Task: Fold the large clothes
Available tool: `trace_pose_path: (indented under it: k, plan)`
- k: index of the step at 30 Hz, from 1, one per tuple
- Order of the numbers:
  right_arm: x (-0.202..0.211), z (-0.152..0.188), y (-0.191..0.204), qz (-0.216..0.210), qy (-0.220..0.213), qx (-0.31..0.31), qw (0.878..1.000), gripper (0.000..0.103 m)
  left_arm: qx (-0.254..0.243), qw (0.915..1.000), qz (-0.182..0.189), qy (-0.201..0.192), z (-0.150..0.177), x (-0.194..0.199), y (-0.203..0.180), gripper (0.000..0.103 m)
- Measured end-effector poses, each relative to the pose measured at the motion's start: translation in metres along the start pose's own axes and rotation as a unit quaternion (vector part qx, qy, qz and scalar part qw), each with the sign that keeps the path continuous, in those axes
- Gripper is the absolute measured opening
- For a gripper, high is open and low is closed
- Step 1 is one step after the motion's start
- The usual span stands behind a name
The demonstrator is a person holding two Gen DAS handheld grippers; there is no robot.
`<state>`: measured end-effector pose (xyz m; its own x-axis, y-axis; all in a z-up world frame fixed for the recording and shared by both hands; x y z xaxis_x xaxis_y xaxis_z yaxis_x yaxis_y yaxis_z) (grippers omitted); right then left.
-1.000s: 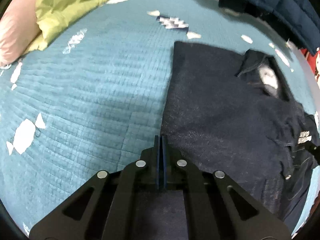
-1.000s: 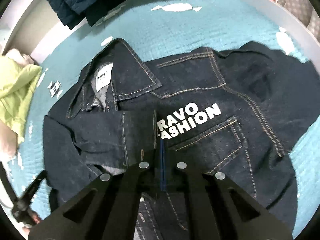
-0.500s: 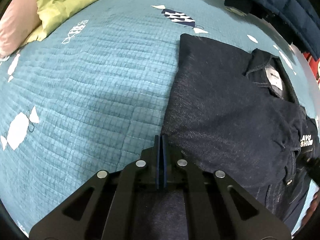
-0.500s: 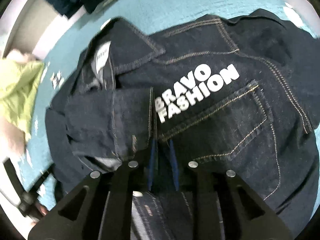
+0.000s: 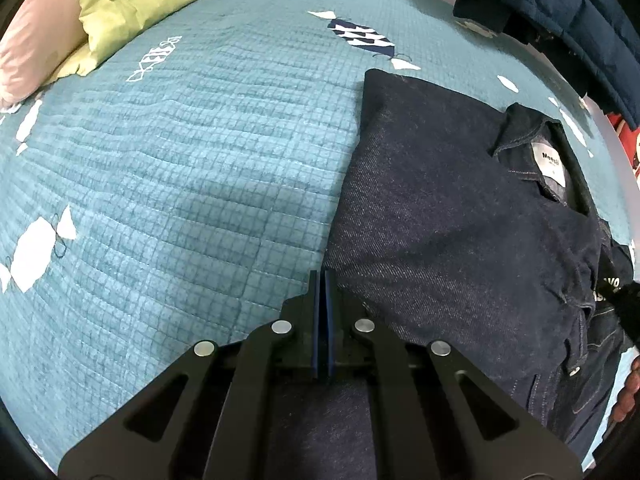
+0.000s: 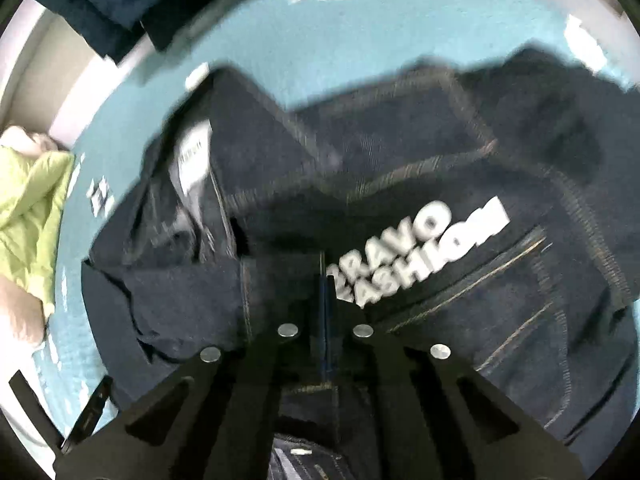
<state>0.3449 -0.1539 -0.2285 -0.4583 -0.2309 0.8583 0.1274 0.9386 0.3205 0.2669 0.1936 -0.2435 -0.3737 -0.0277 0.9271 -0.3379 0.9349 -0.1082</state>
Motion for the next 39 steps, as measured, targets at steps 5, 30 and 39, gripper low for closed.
trace_pose_path:
  k: [5,30,39]
  plan:
    - [-0.006,-0.015,-0.002,-0.015,0.046,-0.004,0.999,0.001,-0.006,0.9999,-0.010,-0.004,0.002,-0.001,-0.002,0.003]
    - [-0.041,-0.027,-0.007,-0.050,0.136,-0.088,0.986,0.041,-0.004,1.0000,-0.001,-0.003,0.002,-0.004,-0.001,0.004]
    - [-0.044,-0.014,0.009,-0.086,0.123,-0.057,0.987,0.000,-0.005,1.0000,-0.001,-0.004,0.001,-0.005,0.000,0.004]
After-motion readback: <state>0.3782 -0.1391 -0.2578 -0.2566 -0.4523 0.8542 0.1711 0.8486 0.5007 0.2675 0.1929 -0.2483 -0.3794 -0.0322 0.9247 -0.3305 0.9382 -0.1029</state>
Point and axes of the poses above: each gripper's, at about its wrist camera, not at the fingertips, and x roughly against the way its jaws point, y to its left, z to its underside, the point moved 1 cm from there along -x, roughly the way its jaws point, and after that the axes turned 1 degree about -z, right-handed, at the moved point
